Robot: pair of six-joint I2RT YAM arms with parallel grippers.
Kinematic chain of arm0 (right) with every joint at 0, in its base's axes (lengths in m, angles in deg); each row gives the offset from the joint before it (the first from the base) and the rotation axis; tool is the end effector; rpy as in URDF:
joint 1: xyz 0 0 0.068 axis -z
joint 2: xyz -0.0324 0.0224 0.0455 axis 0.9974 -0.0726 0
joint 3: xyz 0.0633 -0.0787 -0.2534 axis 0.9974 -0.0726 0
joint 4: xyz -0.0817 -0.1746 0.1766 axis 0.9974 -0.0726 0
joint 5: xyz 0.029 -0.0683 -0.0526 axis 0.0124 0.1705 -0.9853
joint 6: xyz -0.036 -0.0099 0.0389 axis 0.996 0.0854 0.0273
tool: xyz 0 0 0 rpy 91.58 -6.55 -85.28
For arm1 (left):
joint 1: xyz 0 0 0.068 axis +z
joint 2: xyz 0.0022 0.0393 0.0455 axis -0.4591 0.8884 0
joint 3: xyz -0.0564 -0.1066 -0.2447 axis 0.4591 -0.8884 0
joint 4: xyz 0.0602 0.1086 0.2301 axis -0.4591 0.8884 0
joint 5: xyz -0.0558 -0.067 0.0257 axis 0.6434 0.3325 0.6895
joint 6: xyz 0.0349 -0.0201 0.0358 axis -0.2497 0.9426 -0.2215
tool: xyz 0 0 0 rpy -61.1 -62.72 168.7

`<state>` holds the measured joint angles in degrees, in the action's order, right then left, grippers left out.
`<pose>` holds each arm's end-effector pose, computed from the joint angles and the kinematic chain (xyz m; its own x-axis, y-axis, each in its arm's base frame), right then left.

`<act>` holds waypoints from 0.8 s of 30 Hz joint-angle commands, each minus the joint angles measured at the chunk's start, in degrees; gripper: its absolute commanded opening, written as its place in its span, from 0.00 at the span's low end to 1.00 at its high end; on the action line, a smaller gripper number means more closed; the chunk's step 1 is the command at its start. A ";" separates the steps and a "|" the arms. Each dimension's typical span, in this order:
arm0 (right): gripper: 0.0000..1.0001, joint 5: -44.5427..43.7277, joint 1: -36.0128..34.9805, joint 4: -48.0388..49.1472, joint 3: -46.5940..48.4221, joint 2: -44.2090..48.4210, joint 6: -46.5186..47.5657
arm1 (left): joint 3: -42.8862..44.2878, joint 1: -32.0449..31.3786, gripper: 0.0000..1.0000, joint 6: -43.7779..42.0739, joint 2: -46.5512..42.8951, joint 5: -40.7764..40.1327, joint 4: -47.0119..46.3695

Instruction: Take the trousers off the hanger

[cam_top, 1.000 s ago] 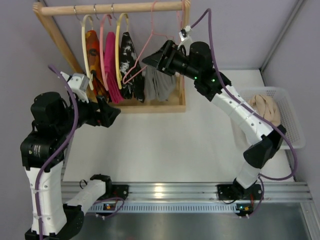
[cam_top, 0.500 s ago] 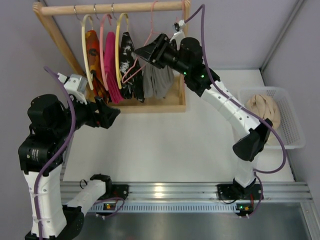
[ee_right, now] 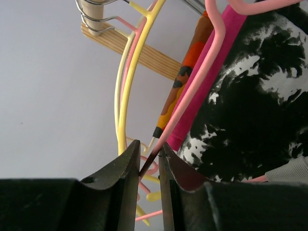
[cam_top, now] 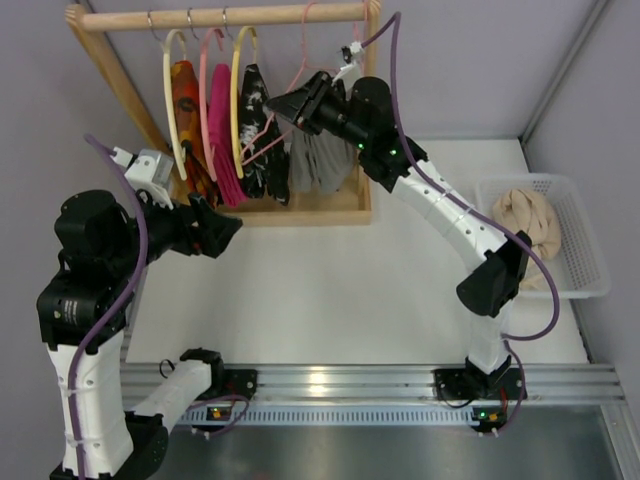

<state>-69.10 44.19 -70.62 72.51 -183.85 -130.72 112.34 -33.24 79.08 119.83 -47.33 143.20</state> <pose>0.3304 0.3036 0.4798 -0.6158 0.5513 -0.5630 -0.5222 0.2495 0.8155 0.0890 -0.0242 0.5046 -0.3720 -0.1165 -0.9209 0.4362 0.8538 -0.2842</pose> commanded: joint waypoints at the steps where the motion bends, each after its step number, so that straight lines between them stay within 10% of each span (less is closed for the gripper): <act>1: 0.22 1.39 -1.15 5.38 1.80 1.03 -1.10 | -0.01 0.46 0.95 1.73 0.17 1.77 -3.66; 7: 0.00 3.06 -0.10 7.58 1.53 3.05 -0.84 | 0.35 0.46 0.95 2.17 0.70 2.21 -3.84; 24: 0.00 14.04 0.87 16.45 -2.41 8.85 -0.84 | 2.45 0.38 0.94 4.02 3.51 5.02 -7.26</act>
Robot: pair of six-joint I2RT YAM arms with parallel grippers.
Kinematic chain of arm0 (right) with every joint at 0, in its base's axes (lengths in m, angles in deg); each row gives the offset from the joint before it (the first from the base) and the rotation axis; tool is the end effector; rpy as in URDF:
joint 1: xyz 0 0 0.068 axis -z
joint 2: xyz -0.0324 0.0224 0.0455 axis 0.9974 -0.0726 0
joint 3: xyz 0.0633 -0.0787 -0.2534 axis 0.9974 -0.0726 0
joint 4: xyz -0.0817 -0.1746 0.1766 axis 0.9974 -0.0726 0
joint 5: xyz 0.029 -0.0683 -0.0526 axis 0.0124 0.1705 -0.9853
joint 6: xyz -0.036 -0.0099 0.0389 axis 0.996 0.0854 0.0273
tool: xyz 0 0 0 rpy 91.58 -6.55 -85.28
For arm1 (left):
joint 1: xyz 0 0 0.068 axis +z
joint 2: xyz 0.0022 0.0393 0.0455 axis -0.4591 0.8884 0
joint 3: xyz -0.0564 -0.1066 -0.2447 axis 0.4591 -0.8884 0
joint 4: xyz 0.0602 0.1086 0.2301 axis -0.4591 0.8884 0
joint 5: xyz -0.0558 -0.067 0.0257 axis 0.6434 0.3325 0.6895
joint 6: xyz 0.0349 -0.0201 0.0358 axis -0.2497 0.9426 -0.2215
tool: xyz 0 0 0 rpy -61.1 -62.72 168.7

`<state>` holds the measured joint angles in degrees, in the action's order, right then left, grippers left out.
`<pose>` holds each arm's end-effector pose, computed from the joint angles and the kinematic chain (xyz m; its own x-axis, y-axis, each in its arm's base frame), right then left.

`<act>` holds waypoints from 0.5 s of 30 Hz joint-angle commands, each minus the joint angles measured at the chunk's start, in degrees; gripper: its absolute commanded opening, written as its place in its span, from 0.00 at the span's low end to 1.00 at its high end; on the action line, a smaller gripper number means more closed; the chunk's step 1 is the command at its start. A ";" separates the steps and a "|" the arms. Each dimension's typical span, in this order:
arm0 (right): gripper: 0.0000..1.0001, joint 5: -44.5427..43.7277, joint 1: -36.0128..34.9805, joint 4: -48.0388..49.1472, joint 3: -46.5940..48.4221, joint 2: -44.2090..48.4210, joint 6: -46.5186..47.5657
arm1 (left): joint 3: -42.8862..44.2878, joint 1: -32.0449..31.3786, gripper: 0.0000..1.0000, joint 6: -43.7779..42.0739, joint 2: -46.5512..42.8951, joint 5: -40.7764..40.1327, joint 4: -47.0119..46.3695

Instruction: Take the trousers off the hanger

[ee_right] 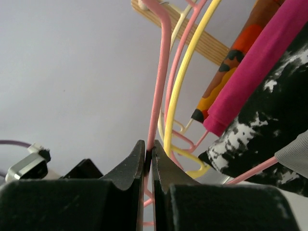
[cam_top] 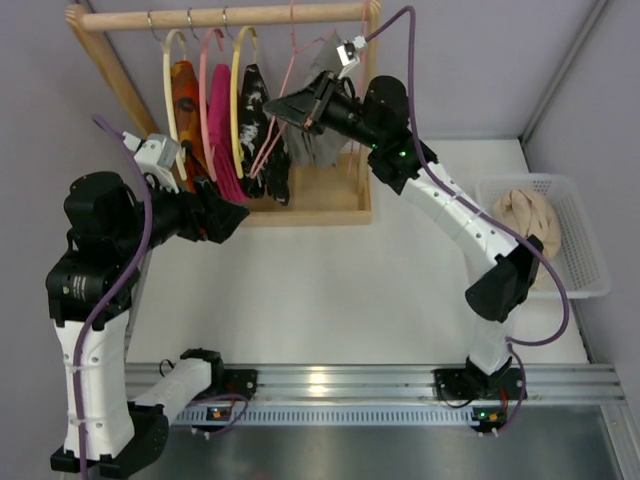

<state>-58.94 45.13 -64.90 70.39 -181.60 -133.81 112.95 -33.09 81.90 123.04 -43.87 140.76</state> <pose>0.3209 0.2936 0.4942 -0.6725 0.4825 -0.5611 -0.5946 0.0991 0.7979 0.1093 -0.0279 0.5071 -0.4057 -0.1521 -0.9013 0.4617 0.8169 -0.3457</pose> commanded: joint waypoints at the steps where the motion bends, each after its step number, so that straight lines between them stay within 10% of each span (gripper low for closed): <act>1: 0.00 4.41 -0.07 10.73 -1.26 7.91 2.42 | 1.93 0.22 0.94 1.37 0.48 1.57 -5.43; 15: 0.00 13.98 -0.51 14.86 -18.76 19.08 5.58 | 8.26 0.22 0.85 11.21 4.96 13.60 -13.43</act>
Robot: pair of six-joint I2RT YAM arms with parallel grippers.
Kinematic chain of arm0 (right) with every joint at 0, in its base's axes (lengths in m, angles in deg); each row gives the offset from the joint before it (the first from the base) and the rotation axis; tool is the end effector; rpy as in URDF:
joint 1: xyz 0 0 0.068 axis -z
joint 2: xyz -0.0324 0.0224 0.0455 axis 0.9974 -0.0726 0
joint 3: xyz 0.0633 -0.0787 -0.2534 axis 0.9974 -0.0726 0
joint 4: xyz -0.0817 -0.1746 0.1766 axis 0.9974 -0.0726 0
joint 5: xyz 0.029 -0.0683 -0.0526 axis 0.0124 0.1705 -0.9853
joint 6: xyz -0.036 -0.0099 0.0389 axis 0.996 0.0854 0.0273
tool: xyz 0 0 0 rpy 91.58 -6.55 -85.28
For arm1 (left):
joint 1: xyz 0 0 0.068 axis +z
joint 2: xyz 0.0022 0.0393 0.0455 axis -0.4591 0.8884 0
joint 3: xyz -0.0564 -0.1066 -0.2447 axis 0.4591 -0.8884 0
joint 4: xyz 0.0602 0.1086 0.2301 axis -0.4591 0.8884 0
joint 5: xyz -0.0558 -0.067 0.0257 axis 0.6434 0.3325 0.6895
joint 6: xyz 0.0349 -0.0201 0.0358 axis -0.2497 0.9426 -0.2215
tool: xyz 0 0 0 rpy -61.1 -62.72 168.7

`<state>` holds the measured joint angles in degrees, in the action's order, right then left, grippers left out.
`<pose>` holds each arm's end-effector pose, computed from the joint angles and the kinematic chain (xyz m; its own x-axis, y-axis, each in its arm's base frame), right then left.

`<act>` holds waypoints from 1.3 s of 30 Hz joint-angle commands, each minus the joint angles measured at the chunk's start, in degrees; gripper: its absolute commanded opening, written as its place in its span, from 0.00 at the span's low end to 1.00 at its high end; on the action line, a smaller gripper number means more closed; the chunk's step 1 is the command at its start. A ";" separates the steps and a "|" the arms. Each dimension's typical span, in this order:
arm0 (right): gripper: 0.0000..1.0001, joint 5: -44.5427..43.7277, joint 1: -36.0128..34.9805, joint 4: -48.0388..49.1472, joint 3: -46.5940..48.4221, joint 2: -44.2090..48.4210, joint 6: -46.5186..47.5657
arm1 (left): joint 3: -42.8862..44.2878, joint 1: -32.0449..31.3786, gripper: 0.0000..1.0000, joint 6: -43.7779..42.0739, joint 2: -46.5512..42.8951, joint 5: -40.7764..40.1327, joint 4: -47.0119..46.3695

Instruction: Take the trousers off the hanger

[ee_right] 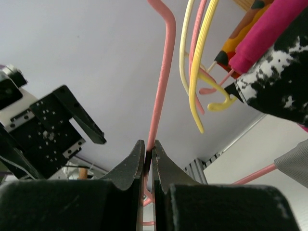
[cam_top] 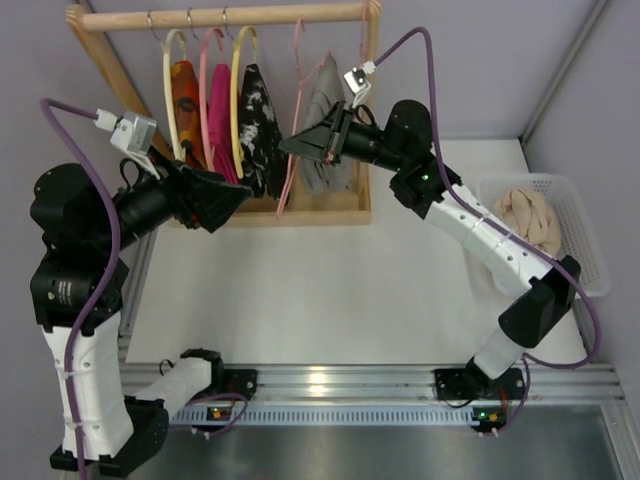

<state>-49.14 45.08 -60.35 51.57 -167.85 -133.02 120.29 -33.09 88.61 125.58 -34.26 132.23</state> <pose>0.2745 0.2613 0.4840 -0.7221 0.3437 -0.6003 -0.6303 0.0307 0.7758 0.1019 -0.0322 0.5490 -0.2923 -0.2327 -0.9276 0.6280 0.6848 -0.3697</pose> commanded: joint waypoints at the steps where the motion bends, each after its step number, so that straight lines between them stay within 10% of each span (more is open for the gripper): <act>1: 0.00 4.90 -0.56 10.14 -1.34 5.86 5.93 | -0.30 0.22 0.84 5.38 2.51 4.77 -6.56; 13: 0.00 5.69 -3.98 9.96 -11.37 14.65 10.06 | -23.25 -0.48 0.79 32.27 -1.27 11.02 -45.06; 32: 0.00 5.08 -10.31 8.91 -13.57 15.97 13.58 | -28.00 -11.47 0.60 35.97 1.98 7.07 -52.71; 39: 0.00 4.29 -11.45 9.17 -17.52 17.29 14.46 | -28.35 -12.35 0.37 39.14 3.56 8.12 -56.41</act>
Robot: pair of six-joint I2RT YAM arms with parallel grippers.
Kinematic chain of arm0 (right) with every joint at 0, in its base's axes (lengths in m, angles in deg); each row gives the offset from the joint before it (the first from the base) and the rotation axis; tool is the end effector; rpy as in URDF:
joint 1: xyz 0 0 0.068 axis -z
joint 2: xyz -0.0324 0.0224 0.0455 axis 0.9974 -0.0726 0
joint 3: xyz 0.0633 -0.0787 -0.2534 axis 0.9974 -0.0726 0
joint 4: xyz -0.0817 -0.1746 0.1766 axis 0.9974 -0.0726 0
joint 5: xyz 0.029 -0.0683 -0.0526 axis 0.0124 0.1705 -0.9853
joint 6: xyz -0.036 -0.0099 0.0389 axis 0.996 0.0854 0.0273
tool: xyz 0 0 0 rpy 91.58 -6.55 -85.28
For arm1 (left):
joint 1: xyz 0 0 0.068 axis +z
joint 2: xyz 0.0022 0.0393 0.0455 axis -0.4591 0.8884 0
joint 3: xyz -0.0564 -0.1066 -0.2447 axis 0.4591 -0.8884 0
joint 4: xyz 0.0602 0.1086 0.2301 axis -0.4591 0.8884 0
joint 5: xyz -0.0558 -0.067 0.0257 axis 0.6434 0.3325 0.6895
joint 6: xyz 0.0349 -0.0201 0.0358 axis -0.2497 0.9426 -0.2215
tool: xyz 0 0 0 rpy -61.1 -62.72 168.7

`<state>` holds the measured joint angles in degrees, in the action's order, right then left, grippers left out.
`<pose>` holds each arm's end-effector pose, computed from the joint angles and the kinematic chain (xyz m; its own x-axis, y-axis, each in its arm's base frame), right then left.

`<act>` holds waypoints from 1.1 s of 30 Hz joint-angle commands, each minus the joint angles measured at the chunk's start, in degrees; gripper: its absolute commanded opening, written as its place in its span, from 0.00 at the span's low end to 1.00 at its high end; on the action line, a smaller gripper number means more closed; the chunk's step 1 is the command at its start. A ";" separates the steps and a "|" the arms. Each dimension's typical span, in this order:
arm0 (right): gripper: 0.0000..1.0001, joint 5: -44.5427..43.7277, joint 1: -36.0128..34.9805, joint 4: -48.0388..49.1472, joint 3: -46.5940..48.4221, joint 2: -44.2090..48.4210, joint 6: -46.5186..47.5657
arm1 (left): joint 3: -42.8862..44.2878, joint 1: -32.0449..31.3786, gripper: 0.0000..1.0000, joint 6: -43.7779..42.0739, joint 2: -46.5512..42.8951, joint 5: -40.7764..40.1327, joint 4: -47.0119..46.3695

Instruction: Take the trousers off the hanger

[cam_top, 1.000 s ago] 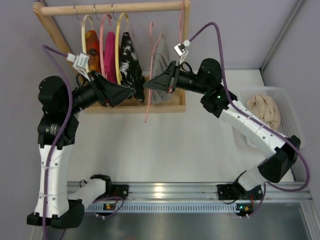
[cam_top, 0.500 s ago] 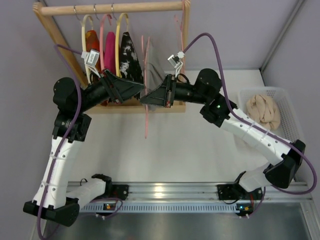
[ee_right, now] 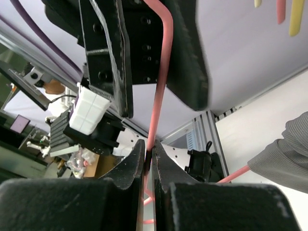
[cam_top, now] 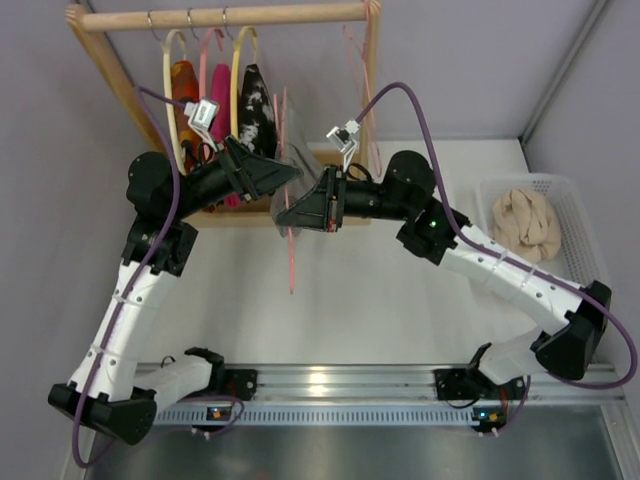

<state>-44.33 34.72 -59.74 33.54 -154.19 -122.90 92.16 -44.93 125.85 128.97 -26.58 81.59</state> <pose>0.1851 0.2633 0.4556 -0.6848 0.1202 -0.7188 -0.7279 -0.0650 0.6826 0.1907 -0.0871 0.4926 -0.5873 -0.4260 -0.6882 0.6873 0.1865 -0.7020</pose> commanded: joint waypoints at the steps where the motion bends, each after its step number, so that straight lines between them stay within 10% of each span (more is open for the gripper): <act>1: 0.00 -0.87 -1.01 8.12 0.33 3.98 4.52 | -0.48 -0.50 0.33 1.81 0.09 0.54 -5.85; 5: 0.00 -2.54 -1.09 6.98 -0.37 4.59 6.36 | -1.28 -0.59 0.03 2.59 -0.26 0.01 -5.86; 8: 0.03 -3.68 -0.92 4.88 -0.72 5.47 8.99 | -1.10 -0.59 0.00 3.38 -0.43 0.01 -5.86; 11: 0.39 -6.22 -0.74 2.42 -2.47 7.49 13.65 | -0.66 -0.50 0.00 4.26 -0.61 0.71 -5.86; 19: 0.96 -18.96 -0.39 -1.64 -13.72 18.65 30.25 | -0.31 -0.59 0.00 7.25 -1.23 2.65 -8.23; 33: 0.99 -26.54 -0.83 8.46 -30.43 21.12 48.64 | 6.19 -0.67 0.00 9.98 1.23 4.32 -9.19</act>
<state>-69.03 34.33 -59.52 3.00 -131.98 -79.14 94.50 -45.33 135.51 130.74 -23.07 81.00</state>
